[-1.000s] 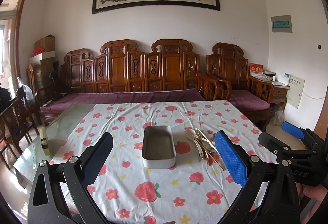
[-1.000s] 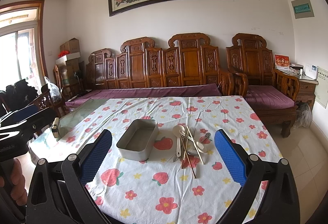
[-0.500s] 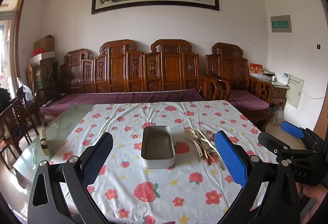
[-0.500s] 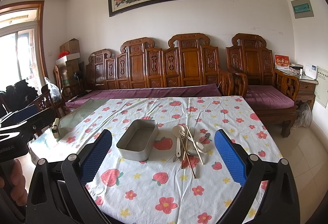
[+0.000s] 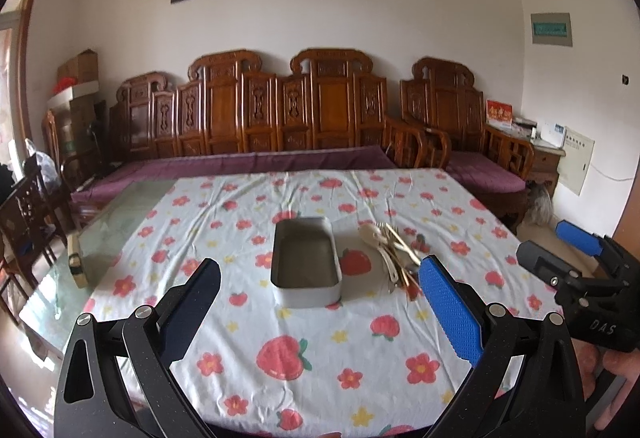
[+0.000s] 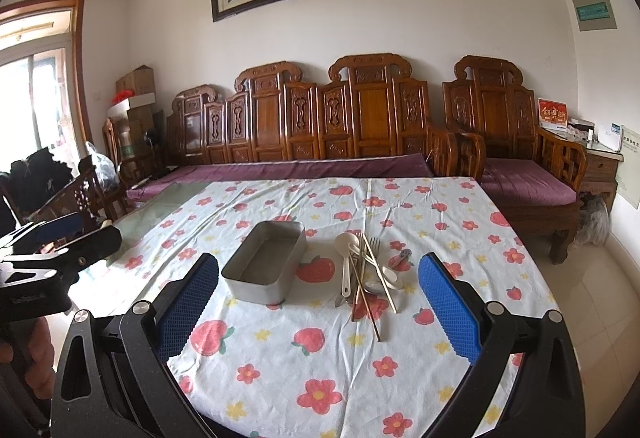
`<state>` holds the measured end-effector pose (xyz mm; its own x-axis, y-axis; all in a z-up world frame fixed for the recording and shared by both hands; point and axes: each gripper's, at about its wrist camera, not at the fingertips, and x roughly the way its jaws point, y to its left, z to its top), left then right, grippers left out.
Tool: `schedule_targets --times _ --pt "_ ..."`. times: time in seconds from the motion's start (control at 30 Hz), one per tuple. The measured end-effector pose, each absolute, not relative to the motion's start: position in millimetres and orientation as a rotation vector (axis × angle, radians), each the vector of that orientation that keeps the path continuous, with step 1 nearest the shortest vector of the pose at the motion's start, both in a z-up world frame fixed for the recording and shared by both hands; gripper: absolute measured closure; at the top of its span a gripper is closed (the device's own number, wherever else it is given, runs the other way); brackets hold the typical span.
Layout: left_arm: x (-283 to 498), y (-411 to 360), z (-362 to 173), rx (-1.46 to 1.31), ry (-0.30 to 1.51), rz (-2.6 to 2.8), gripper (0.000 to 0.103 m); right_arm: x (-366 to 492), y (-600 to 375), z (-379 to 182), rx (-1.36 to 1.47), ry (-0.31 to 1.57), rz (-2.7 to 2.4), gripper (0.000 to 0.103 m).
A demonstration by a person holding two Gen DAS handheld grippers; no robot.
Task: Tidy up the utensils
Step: 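Reach the right tool into the utensil pile and grasp a bamboo chopstick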
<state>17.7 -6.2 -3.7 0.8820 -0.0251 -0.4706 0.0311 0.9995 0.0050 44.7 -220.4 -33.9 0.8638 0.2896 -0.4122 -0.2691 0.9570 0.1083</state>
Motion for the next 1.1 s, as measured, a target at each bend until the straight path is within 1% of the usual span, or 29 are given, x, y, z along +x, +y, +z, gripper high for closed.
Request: schedule_targets --times 0.17,0.43,0.6,0.87,0.9,0.93,1.1 --pt "34.5 -3.8 -22.7 0.014 0.536 -0.034 0.007 65.4 -221.6 -45.1 0.029 0.472 0.314 0.006" --pt "60.0 -2.3 -47.5 0.026 0.594 -0.073 0.007 111.7 -225.8 -67.4 -0.007 0.562 0.35 0.021" --pt "75.7 -4.8 -62.8 0.033 0.627 -0.113 0.007 151.5 -229.3 -95.5 -0.049 0.631 0.358 0.036" --pt "96.4 -17.1 -85.6 0.049 0.679 -0.165 0.007 211.3 -243.1 -163.5 -0.045 0.788 0.371 0.061" --pt "99.7 -18.5 -87.3 0.052 0.687 -0.169 0.007 216.1 -243.6 -169.3 -0.049 0.801 0.375 0.062" --pt "103.2 -21.1 -90.3 0.057 0.695 -0.172 0.007 221.7 -243.2 -176.2 -0.055 0.82 0.38 0.066" --pt "117.0 -30.5 -98.8 0.066 0.724 -0.187 0.007 257.4 -246.7 -212.9 -0.083 0.914 0.37 0.077"
